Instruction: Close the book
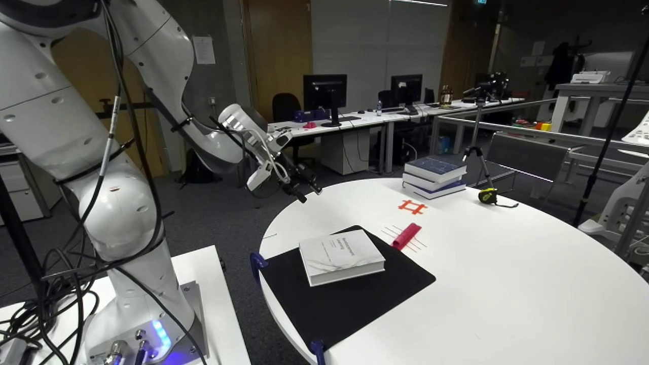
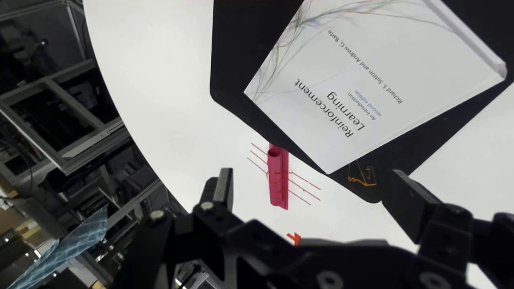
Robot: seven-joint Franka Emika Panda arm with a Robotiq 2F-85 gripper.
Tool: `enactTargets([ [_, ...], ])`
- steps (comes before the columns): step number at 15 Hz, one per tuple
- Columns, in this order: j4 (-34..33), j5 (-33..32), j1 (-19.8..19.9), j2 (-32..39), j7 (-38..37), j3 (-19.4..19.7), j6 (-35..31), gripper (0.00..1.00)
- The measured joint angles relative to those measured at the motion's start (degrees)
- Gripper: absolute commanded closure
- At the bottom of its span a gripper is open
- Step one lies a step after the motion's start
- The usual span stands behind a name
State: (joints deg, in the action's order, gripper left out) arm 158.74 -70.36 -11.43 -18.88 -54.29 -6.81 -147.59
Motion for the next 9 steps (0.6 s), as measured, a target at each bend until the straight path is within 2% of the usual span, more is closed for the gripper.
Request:
enactTargets([
  [4, 0.0, 17.6, -1.0, -3.1, 13.5, -0.1, 0.1, 0.0],
  [9, 0.0, 32.5, -7.3, -10.7, 24.5, 3.7, 3.8, 0.0],
])
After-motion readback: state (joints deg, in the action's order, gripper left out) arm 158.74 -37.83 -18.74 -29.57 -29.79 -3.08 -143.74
